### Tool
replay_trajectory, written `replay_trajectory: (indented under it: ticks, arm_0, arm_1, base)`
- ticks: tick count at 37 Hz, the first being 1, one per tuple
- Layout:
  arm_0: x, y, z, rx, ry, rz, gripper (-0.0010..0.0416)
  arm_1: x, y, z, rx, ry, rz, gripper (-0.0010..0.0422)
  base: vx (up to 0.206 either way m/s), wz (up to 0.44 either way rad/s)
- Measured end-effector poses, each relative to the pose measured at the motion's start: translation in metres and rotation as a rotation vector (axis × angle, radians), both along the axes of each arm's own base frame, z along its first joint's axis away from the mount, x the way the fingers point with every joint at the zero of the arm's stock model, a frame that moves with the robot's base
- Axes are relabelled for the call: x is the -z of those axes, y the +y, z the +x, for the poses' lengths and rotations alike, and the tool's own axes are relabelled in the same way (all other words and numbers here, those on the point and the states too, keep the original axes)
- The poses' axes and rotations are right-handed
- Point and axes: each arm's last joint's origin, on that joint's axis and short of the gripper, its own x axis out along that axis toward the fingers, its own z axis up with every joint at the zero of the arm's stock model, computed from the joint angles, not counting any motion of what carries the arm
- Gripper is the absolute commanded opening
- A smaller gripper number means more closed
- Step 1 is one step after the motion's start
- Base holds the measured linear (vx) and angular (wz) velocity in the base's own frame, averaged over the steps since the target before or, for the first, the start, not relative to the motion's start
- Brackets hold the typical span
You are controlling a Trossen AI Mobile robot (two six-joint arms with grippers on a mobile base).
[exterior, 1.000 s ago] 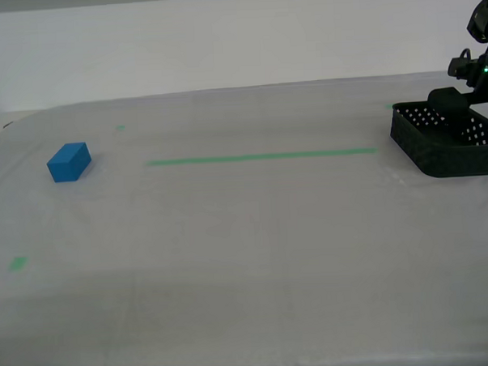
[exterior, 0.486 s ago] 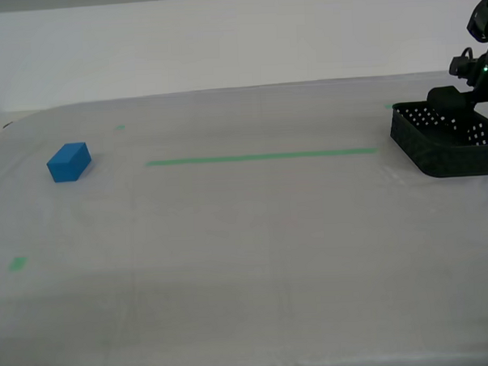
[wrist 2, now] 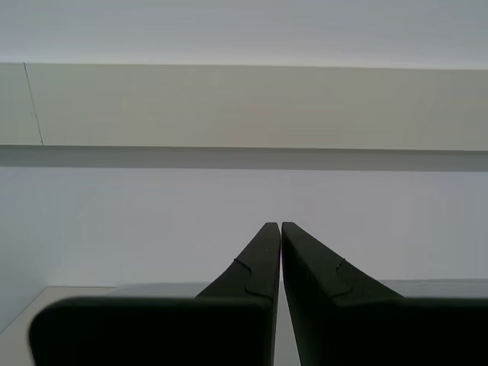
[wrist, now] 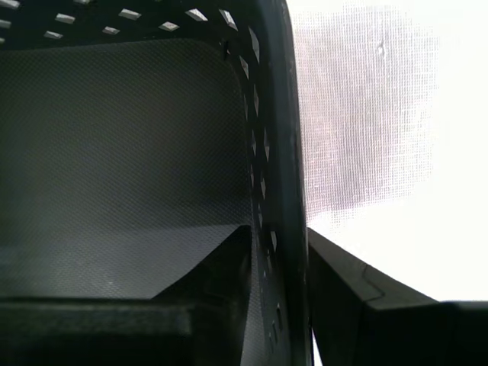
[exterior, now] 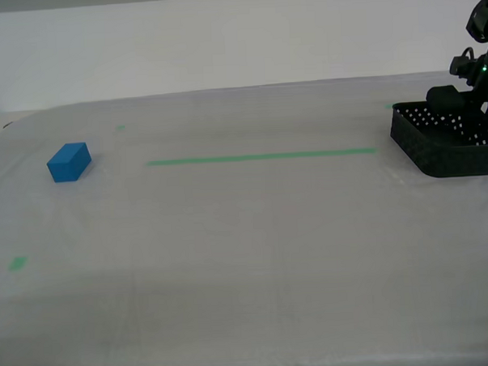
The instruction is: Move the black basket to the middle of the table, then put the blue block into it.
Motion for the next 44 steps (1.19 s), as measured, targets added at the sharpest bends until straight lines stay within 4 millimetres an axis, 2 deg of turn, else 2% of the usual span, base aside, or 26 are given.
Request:
replay_trajectory:
  ticks: [11, 27, 37, 44]
  arm_0:
    - [0.0002, 0.0012, -0.0005, 0.010, 0.006, 0.005, -0.0005]
    - [-0.0004, 0.0019, -0.0004, 0.013, 0.003, 0.014, -0.0001]
    - [-0.0007, 0.0043, 0.0000, 0.022, -0.010, 0.088, -0.0001]
    - [-0.0095, 0.0064, -0.0022, 0.038, -0.010, 0.098, -0.0001]
  arm_1:
    - [0.0000, 0.0000, 0.0000, 0.000, 0.000, 0.000, 0.0000]
    - [0.0000, 0.0000, 0.0000, 0.000, 0.000, 0.000, 0.0000]
    - [0.0000, 0.0000, 0.0000, 0.000, 0.000, 0.000, 0.0000]
    - [0.0000, 0.0000, 0.0000, 0.000, 0.000, 0.000, 0.0000]
  base:
    - [0.000, 0.000]
    - [0.000, 0.000]
    - [0.000, 0.000]
    - [0.000, 0.000]
